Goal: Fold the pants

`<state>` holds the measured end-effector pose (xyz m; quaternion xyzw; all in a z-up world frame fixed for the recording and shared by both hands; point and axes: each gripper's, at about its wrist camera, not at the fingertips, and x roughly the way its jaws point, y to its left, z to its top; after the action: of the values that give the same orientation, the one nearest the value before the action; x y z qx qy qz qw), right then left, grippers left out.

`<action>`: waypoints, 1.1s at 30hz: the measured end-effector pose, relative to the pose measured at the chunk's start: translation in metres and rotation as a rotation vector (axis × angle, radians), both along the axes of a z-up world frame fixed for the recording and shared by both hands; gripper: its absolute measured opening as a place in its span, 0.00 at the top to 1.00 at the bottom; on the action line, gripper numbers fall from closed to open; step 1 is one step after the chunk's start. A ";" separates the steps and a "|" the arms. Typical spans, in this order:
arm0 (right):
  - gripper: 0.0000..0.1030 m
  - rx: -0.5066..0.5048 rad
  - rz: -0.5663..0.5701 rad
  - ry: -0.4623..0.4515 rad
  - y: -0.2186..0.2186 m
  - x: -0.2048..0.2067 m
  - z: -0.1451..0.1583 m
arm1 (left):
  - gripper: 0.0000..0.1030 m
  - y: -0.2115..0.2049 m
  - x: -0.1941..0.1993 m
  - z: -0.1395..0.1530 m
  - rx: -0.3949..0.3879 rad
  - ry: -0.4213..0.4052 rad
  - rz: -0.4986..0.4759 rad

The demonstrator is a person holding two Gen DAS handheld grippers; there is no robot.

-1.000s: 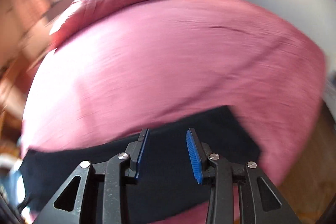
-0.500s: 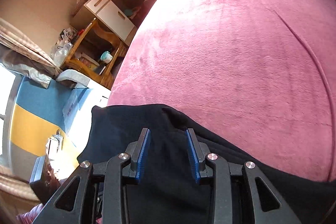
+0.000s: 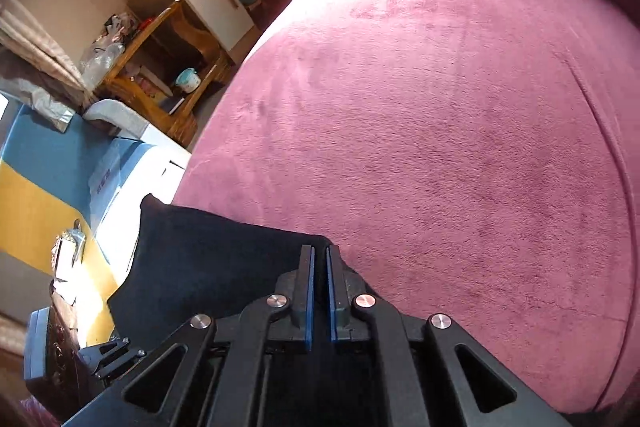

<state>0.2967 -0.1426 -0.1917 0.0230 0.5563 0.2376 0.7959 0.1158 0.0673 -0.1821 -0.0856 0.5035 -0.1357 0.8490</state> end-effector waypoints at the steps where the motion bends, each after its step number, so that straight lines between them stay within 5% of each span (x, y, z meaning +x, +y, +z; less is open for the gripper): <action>1: 0.95 -0.033 -0.003 0.009 0.002 0.003 -0.010 | 0.66 0.000 0.004 -0.006 0.014 0.025 0.011; 7: 0.94 -0.074 -0.047 0.019 0.006 0.010 -0.041 | 0.66 0.001 0.009 -0.015 0.025 0.046 0.012; 10: 0.86 -0.061 -0.052 0.004 -0.001 0.005 -0.027 | 0.66 0.005 0.009 -0.011 0.009 0.047 0.018; 12: 0.70 -0.032 -0.089 -0.020 -0.012 -0.004 -0.011 | 0.60 0.011 0.007 -0.006 -0.016 0.038 0.037; 15: 0.67 0.013 -0.120 -0.062 -0.025 -0.025 0.010 | 0.54 0.029 0.005 0.002 -0.062 0.036 0.090; 20: 0.64 0.043 -0.136 -0.089 -0.039 -0.077 0.024 | 0.54 0.085 -0.008 0.024 -0.087 0.017 0.215; 24: 0.52 0.010 -0.113 -0.107 -0.044 -0.130 0.016 | 0.54 0.157 -0.025 0.036 -0.137 0.046 0.393; 28: 0.47 -0.001 -0.111 -0.090 -0.047 -0.172 -0.005 | 0.56 0.221 -0.051 0.025 -0.203 0.107 0.560; 33: 0.47 -0.028 -0.146 -0.057 -0.053 -0.202 -0.030 | 0.56 0.242 -0.072 -0.005 -0.265 0.198 0.638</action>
<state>0.0948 -0.1954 -0.2221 0.0457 0.5334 0.1716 0.8270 0.0434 0.3093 -0.1872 -0.3606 0.5092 0.0810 0.7773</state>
